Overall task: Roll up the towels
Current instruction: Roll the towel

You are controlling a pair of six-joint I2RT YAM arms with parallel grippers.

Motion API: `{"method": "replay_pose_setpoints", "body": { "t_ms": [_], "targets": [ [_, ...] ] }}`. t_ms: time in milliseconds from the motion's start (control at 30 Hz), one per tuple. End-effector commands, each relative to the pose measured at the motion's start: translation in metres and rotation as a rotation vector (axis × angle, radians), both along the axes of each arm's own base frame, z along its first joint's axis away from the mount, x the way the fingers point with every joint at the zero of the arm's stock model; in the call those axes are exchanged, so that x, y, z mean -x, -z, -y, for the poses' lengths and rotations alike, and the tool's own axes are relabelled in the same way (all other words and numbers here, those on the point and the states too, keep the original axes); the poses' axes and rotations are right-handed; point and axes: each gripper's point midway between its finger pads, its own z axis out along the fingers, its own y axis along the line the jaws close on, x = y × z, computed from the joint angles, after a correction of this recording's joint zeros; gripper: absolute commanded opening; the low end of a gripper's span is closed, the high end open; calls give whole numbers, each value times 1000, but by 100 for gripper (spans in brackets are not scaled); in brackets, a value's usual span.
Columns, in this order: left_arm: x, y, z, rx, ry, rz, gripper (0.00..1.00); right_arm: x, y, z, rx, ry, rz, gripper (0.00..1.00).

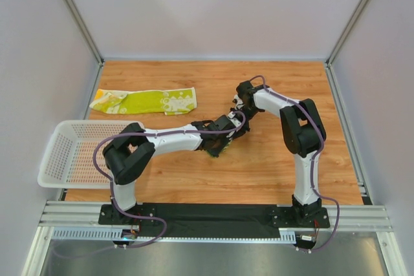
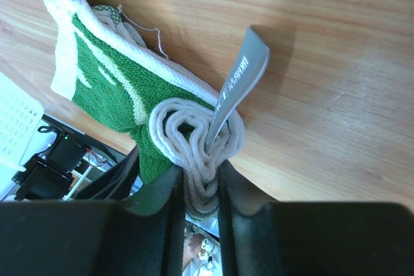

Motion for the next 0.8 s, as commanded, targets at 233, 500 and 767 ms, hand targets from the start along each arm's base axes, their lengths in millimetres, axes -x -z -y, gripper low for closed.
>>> {"method": "replay_pose_setpoints", "body": {
  "t_ms": [233,500,767],
  "targets": [
    [26,15,-7,5,46,-164,0,-7,7,19,81,-51,25,39],
    [42,-4,3,145,49,-304,0,-24,5,62,259,-57,69,39],
    [55,-26,19,278,72,-412,0,-48,-11,103,332,24,119,40]
  ]
}}
